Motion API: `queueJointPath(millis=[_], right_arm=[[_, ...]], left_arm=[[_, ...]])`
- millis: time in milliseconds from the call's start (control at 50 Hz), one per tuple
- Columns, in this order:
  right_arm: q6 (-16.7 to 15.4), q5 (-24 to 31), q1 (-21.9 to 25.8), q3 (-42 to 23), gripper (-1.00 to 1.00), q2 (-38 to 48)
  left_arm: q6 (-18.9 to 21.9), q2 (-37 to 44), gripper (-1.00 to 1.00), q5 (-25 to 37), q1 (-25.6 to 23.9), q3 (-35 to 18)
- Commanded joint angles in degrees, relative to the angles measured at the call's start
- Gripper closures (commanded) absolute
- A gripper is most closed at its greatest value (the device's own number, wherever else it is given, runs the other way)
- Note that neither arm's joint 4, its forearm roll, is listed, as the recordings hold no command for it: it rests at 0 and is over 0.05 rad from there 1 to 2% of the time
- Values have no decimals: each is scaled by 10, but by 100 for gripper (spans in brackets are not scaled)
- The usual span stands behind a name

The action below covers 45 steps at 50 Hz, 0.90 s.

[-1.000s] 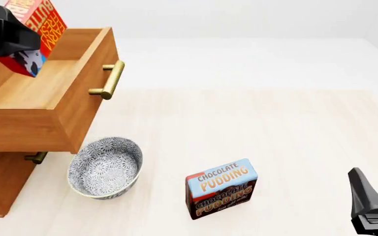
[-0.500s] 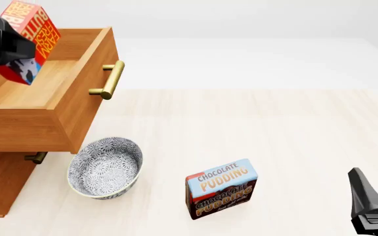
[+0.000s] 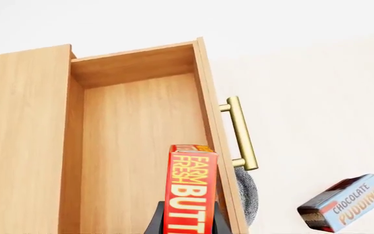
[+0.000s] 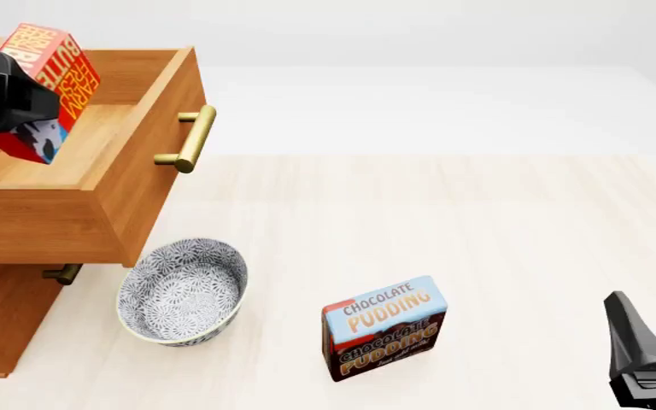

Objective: Put the butter at the back in the top drawer of the cabinet and close it.

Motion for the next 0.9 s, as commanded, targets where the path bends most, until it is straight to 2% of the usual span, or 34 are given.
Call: queueJointPath(millis=[20,240,360,900], right_arm=[[0,0,0,0,-100,0],[0,0,0,0,-100,0],[0,0,0,0,-100,0],[0,0,0,0,-100,0]], left_arm=[[5,-7,100,-6,7,11],[-5,5,100,-20,7,16],[10,-5,100,-25,30,22],[-3,24,100,-61,31,48]])
